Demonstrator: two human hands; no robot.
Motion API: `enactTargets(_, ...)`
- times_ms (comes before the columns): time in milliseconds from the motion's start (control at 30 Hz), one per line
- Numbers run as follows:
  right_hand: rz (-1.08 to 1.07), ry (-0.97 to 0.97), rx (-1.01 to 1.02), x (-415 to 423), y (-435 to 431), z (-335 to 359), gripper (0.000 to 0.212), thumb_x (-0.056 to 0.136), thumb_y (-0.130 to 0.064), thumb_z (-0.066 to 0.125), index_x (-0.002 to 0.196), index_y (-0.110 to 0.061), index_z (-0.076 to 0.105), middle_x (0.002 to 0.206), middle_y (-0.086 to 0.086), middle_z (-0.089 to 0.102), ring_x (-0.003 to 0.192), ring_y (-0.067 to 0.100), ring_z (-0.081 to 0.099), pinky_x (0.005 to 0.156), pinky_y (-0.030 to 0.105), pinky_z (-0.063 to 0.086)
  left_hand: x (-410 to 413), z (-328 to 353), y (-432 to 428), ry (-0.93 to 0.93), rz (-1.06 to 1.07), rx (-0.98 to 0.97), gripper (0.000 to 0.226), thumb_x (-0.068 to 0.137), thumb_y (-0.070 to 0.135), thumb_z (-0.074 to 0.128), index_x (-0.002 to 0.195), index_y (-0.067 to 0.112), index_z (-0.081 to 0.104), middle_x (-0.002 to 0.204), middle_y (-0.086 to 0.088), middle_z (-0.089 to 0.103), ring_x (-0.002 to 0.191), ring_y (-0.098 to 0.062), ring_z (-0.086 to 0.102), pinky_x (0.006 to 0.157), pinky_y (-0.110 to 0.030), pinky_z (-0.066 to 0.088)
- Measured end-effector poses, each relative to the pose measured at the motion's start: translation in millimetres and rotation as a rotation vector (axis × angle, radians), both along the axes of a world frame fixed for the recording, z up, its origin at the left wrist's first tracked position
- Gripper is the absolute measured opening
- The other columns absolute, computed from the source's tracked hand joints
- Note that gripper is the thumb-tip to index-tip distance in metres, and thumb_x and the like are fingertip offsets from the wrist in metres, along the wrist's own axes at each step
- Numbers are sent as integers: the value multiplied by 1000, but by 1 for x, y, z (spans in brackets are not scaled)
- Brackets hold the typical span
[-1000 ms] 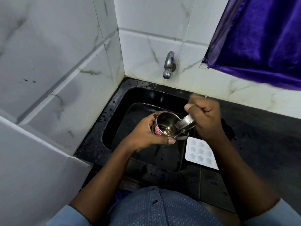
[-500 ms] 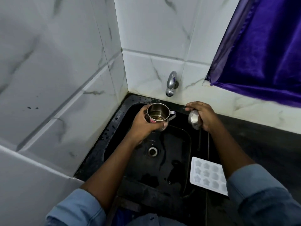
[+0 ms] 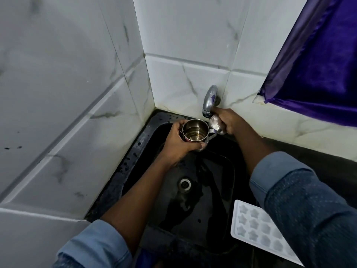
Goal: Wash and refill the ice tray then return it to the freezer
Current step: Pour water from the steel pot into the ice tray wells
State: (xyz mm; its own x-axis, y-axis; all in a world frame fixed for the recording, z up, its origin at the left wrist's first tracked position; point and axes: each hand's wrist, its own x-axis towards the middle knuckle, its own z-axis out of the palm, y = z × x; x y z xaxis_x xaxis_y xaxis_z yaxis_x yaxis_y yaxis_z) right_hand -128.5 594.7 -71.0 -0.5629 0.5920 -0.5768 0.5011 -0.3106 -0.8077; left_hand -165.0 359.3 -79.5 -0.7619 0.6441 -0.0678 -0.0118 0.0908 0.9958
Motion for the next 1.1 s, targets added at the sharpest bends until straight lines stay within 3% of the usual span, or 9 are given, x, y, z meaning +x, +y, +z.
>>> enactTargets(67, -9, 9, -3, -7, -1, 1, 53, 93, -49, 72, 54, -15, 64, 47, 1, 37, 37, 16, 33, 42, 21, 42, -1, 2, 3, 3, -9, -6, 88, 61, -8, 98, 135, 9, 53, 126, -4, 70, 108, -5, 70, 93, -19, 55)
enactTargets(167, -48, 52, 12, -14, -4, 3, 37, 97, -29, 68, 66, -14, 56, 38, -2, 41, 27, 12, 35, 35, 14, 33, -2, 2, 7, 27, -29, -20, 85, 61, -10, 96, 134, 6, 56, 123, -4, 72, 102, 1, 71, 88, -16, 55)
enactTargets(300, -101, 62, 124, -19, -6, 7, 29, 95, -14, 69, 70, -12, 54, 33, -5, 46, 22, 7, 38, 31, 11, 28, -6, 4, 11, 61, -29, -43, 84, 60, -4, 100, 132, 8, 59, 123, -4, 74, 108, -7, 73, 92, -21, 57)
enactTargets(400, -101, 39, 170, -20, -6, 8, 31, 94, -14, 70, 68, -10, 56, 39, 0, 46, 23, 9, 36, 32, 12, 26, -8, 4, 15, 79, -20, -56, 83, 58, 1, 101, 130, 10, 60, 121, -3, 74, 109, -11, 73, 95, -26, 59)
enactTargets(533, -56, 52, 167, -18, -7, 8, 37, 95, -16, 70, 62, -7, 57, 38, 7, 45, 24, 15, 36, 30, 16, 30, -8, 2, 23, 82, -6, -57, 84, 58, 1, 102, 131, 8, 59, 120, -5, 74, 106, -11, 74, 92, -23, 58)
enactTargets(633, -50, 49, 202, -21, -4, 4, 31, 92, -20, 75, 67, -8, 61, 55, 12, 52, 35, 18, 41, 33, 18, 32, -7, -1, 30, 69, 3, -61, 84, 59, 1, 101, 131, 9, 57, 120, -5, 74, 106, -12, 74, 89, -20, 57)
enactTargets(800, -15, 16, 302, -22, 2, 7, 21, 87, -20, 80, 81, -7, 64, 51, 2, 56, 35, 12, 46, 34, 17, 32, -8, -6, 35, 74, 10, -74, 84, 60, 5, 102, 130, 10, 56, 120, -4, 73, 109, -14, 73, 91, -22, 58)
enactTargets(900, -2, 7, 336, -24, 5, 6, 26, 84, -21, 82, 95, -4, 65, 61, 7, 60, 38, 13, 50, 34, 18, 34, -11, -7, 36, 65, 16, -70, 82, 60, 4, 101, 129, 11, 57, 120, -4, 73, 109, -15, 73, 94, -24, 59)
enactTargets(1100, 53, 19, 330, -23, 10, 6, 23, 83, -22, 83, 85, -8, 64, 61, 6, 58, 39, 12, 46, 37, 20, 33, -14, -11, 39, 45, 1, -65, 83, 60, 4, 101, 130, 11, 57, 120, -4, 74, 109, -14, 74, 96, -29, 59)
